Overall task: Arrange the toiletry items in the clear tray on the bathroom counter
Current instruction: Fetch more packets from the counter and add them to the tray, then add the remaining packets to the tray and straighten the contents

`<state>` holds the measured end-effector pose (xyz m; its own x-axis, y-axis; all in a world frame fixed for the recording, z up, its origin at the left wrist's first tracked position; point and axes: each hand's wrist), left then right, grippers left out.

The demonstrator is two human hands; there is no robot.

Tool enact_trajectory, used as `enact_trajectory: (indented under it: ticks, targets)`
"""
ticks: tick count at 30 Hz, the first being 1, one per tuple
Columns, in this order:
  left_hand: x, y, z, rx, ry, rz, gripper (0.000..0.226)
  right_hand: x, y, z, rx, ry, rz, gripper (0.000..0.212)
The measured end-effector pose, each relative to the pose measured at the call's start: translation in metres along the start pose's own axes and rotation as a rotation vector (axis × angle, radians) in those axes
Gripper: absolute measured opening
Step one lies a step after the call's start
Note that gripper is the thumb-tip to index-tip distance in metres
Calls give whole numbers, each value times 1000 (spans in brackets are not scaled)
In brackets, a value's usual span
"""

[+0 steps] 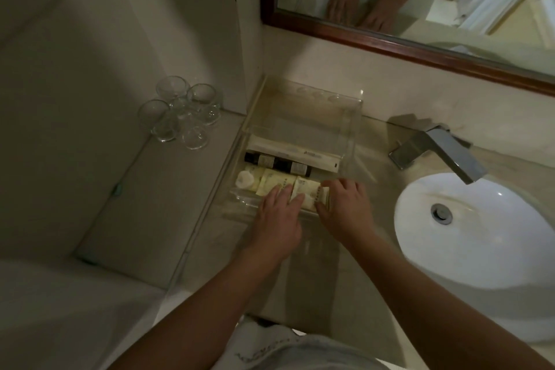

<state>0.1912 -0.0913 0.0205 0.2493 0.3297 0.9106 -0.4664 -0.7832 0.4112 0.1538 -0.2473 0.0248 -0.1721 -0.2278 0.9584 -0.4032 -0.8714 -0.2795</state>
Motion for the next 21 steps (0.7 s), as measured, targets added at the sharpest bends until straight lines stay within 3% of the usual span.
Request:
enact_trajectory:
  ticks: [11,21]
  targets:
    - [1,55,-20,-139,87,-21,52,37,45,-58,-176,91,169,47]
    - [-75,249,-92,-393,-8,-129,55,110,233,-222,-522,336,147,43]
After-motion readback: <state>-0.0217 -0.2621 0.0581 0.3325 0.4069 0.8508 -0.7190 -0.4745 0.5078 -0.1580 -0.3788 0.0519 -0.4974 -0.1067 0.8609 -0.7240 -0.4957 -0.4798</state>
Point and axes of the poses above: each hand's wrist, its own z-axis towards the middle knuckle, its own x-axis out of the back of the hand, y = z × x, and after that the axes turned 11 degrees about y, right-handed
